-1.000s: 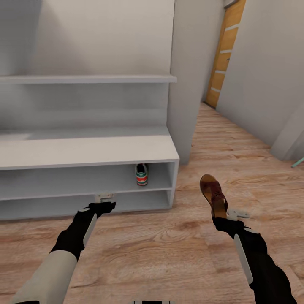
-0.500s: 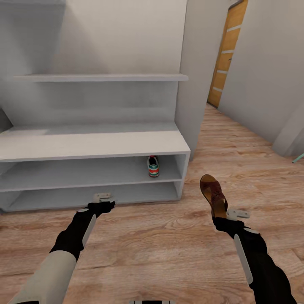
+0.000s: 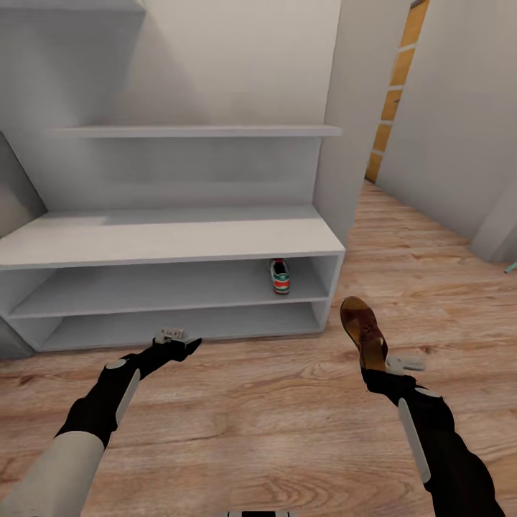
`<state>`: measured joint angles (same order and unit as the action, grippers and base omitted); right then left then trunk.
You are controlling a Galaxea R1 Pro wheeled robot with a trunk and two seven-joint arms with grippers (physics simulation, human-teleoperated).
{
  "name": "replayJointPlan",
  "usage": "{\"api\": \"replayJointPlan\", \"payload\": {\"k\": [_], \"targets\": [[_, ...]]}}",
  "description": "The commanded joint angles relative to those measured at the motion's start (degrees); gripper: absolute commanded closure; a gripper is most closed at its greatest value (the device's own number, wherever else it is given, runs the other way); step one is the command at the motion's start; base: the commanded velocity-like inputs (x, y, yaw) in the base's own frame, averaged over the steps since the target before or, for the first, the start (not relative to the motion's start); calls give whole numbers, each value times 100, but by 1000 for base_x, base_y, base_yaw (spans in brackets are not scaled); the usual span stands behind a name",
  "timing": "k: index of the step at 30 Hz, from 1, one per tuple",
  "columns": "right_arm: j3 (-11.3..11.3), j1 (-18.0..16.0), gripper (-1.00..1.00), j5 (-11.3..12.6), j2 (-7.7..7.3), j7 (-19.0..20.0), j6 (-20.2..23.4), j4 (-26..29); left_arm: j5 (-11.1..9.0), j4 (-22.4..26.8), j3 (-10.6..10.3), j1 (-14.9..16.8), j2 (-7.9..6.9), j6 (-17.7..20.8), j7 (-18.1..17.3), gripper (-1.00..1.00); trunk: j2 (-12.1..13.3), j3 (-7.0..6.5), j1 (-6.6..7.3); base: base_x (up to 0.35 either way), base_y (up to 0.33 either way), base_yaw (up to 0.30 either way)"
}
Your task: Pick up the two gym shoes and the two sandals from the corridor floor and place them onto the hallstand (shoe rack) in the corridor, making sure they are on the rack and not on the floor. Arrange them so the two gym shoes are next to each other and the two sandals are next to each other.
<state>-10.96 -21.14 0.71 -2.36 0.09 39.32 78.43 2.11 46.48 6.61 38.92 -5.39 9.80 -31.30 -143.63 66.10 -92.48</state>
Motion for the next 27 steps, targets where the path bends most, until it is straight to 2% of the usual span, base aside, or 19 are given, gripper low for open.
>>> {"api": "replayJointPlan", "payload": {"k": [1,6,14,27], "targets": [[-2,-2,100,8,-1,0,32,10,20,6,19,2,0,37,-50,-100,-2,5,1,-38,312,0],[-2,-2,100,8,-2,0,32,12,17,5,17,2,-5,37,-111,-100,-2,5,1,-112,311,0],[-2,-4,100,8,-2,0,32,13,17,6,17,2,-6,39,-406,-100,-2,5,1,-157,308,0],[-2,-1,100,8,-2,0,34,12,17,7,24,2,-7,47,-447,-100,-2,5,1,-131,308,0]]}}
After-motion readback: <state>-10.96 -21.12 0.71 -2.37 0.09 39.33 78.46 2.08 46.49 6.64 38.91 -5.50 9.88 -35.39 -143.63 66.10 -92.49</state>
